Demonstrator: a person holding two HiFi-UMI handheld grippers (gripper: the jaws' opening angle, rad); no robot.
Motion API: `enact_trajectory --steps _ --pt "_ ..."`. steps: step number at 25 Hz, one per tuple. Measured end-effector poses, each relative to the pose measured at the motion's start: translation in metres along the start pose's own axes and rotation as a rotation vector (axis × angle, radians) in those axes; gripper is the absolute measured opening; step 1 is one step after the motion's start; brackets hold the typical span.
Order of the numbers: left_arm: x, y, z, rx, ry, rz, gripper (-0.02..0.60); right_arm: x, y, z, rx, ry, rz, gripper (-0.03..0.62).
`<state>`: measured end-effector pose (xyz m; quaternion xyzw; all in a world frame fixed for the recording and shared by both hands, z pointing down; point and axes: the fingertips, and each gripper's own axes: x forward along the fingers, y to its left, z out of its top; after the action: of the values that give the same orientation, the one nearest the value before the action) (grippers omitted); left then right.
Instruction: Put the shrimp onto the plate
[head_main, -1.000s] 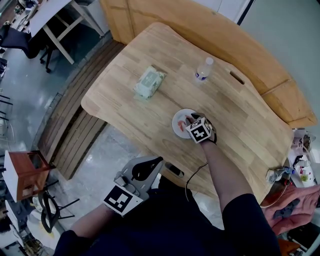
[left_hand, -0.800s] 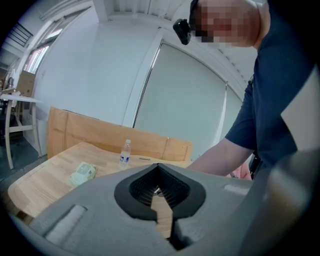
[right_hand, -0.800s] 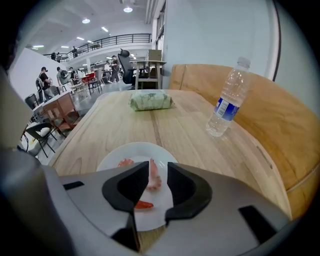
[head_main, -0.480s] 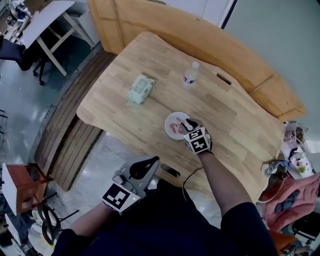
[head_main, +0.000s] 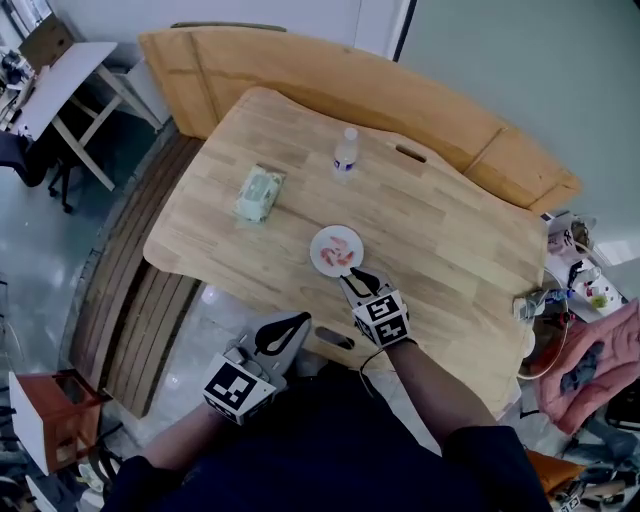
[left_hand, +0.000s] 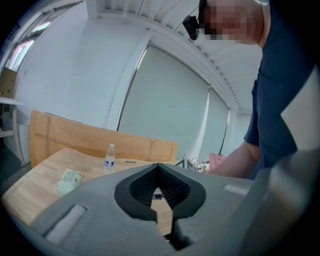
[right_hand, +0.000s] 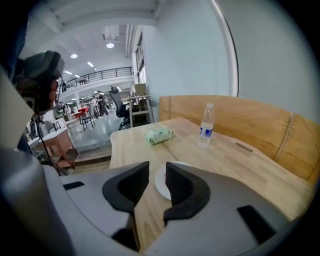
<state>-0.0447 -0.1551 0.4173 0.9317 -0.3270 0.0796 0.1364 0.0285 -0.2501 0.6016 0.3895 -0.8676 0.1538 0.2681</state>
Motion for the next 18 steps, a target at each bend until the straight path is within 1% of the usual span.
enact_trajectory --steps 3,9,14,18 --pt "-0.003 -0.007 0.001 0.018 0.003 -0.033 0.005 -0.030 0.018 0.021 0.037 -0.077 -0.003 0.103" --pt "-0.006 -0.025 0.006 0.045 -0.004 -0.101 0.005 -0.092 0.058 0.064 0.084 -0.236 0.008 0.063" --pt "-0.012 -0.038 0.009 0.070 -0.011 -0.145 0.005 -0.131 0.086 0.083 0.121 -0.323 0.018 0.030" --pt "-0.018 -0.046 0.008 0.080 -0.016 -0.162 0.005 -0.158 0.104 0.094 0.134 -0.383 0.029 0.020"
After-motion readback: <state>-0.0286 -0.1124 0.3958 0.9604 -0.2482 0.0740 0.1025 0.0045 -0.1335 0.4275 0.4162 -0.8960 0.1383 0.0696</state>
